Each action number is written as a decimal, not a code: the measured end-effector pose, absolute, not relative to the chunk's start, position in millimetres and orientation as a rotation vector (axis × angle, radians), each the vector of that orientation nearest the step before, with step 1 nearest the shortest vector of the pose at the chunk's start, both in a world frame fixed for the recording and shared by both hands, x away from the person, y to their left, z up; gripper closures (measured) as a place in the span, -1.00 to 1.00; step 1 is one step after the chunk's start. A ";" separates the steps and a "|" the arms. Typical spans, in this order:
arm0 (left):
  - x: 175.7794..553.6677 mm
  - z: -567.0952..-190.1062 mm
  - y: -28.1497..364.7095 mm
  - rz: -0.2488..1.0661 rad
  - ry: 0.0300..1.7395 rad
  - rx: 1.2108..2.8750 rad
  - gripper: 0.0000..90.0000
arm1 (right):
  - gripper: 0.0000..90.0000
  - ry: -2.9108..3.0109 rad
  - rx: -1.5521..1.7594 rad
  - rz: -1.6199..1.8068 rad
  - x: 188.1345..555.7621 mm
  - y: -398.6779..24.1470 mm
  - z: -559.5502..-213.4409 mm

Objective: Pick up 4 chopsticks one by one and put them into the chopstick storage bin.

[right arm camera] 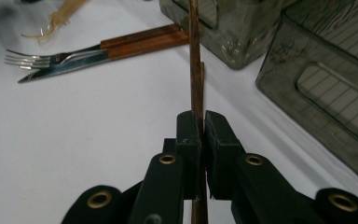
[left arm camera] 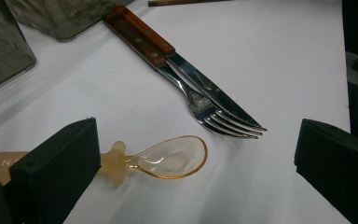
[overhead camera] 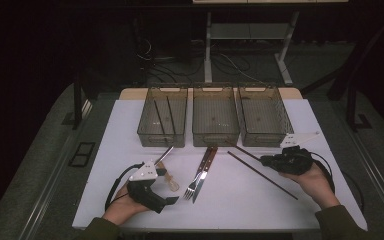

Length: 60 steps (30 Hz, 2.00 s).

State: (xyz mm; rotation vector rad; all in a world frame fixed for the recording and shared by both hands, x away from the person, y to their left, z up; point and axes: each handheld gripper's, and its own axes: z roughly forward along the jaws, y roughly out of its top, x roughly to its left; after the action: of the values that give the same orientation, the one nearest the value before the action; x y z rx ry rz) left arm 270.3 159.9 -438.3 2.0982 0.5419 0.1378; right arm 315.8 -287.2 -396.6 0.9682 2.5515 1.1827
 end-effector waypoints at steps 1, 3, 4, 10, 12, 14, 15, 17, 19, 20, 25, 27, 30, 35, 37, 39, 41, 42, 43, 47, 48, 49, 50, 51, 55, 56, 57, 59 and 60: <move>270.4 -438.3 159.9 0.138 0.542 2.098 -1.00 | 0.89 2.548 0.968 1.187 316.1 -286.9 -395.4; 270.4 -438.3 159.8 0.137 0.542 2.099 -1.00 | 0.89 2.541 0.965 1.200 316.4 -285.6 -393.2; 270.4 -438.3 159.8 0.137 0.542 2.099 -1.00 | 0.89 2.540 0.959 1.206 316.9 -285.4 -392.1; 270.6 -438.5 159.7 0.137 0.545 2.097 -1.00 | 0.89 2.523 0.956 1.243 319.7 -281.0 -385.5; 270.5 -438.4 159.6 0.137 0.543 2.099 -1.00 | 0.89 2.518 0.956 1.253 321.1 -277.9 -383.5; 270.5 -438.5 159.5 0.137 0.543 2.098 -1.00 | 0.89 2.523 0.948 1.257 322.7 -274.7 -381.9; 270.5 -438.6 159.5 0.136 0.544 2.097 -1.00 | 0.89 2.522 0.946 1.261 323.3 -272.7 -381.2; 270.6 -438.5 159.6 0.136 0.543 2.098 -1.00 | 0.89 2.524 0.936 1.269 325.2 -268.9 -379.5; 270.5 -438.4 159.7 0.136 0.543 2.097 -1.00 | 0.89 2.523 0.930 1.278 327.1 -265.0 -377.4; 270.6 -438.4 159.7 0.136 0.542 2.097 -1.00 | 0.89 2.524 0.930 1.279 328.0 -262.8 -376.3; 270.0 -438.6 158.6 0.133 0.553 2.082 -1.00 | 0.89 2.512 0.921 1.303 332.2 -250.5 -371.9; 269.7 -438.4 158.5 0.133 0.553 2.078 -1.00 | 0.89 2.512 0.918 1.305 335.0 -245.5 -370.8; 269.4 -437.9 158.6 0.133 0.551 2.076 -1.00 | 0.89 2.507 0.919 1.329 339.4 -238.0 -369.5; 268.8 -437.6 158.1 0.128 0.546 2.076 -1.00 | 0.89 2.513 0.905 1.333 347.8 -221.3 -366.6; 269.4 -437.0 158.4 0.131 0.530 2.084 -1.00 | 0.89 2.512 0.912 1.334 351.6 -215.8 -365.3; 269.4 -436.9 158.4 0.130 0.532 2.078 -1.00 | 0.89 2.507 0.918 1.335 355.9 -211.4 -363.8; 269.6 -436.9 158.6 0.129 0.532 2.075 -1.00 | 0.89 2.504 0.925 1.333 360.1 -207.5 -361.9; 269.6 -436.9 158.6 0.129 0.532 2.074 -1.00 | 0.89 2.504 0.930 1.332 361.9 -205.4 -360.6; 269.6 -436.8 158.6 0.129 0.532 2.075 -1.00 | 0.89 2.500 0.933 1.332 364.2 -202.6 -359.3; 269.2 -436.4 158.5 0.129 0.532 2.075 -1.00 | 0.89 2.498 0.937 1.313 371.1 -193.4 -354.7; 269.3 -436.4 158.5 0.130 0.532 2.076 -1.00 | 0.89 2.497 0.940 1.312 372.8 -190.6 -353.6; 269.4 -436.5 158.5 0.130 0.532 2.077 -1.00 | 0.89 2.498 0.940 1.311 374.7 -188.1 -352.6; 269.6 -436.5 158.5 0.130 0.532 2.078 -1.00 | 0.89 2.495 0.947 1.311 376.6 -185.4 -351.7; 269.6 -436.4 158.5 0.130 0.532 2.078 -1.00 | 0.89 2.493 0.952 1.309 378.7 -182.6 -350.9; 269.4 -436.3 158.4 0.130 0.531 2.076 -1.00 | 0.89 2.496 0.965 1.287 387.5 -170.5 -346.9; 269.5 -436.3 158.4 0.130 0.530 2.074 -1.00 | 0.89 2.491 0.960 1.287 390.0 -167.1 -346.3; 269.5 -436.1 158.3 0.128 0.533 2.073 -1.00 | 0.89 2.493 0.971 1.279 391.9 -163.8 -345.3; 269.9 -436.2 158.4 0.129 0.534 2.069 -1.00 | 0.89 2.497 0.978 1.264 396.1 -156.7 -344.1; 270.1 -436.1 158.4 0.128 0.536 2.067 -1.00 | 0.89 2.497 0.971 1.257 398.6 -153.6 -343.8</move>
State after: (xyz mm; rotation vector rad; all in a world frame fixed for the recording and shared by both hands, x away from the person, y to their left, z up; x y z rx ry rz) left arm 270.1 158.4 -436.1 2.0669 0.5361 0.1282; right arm 398.6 -153.6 -343.8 0.9709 2.4968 1.2567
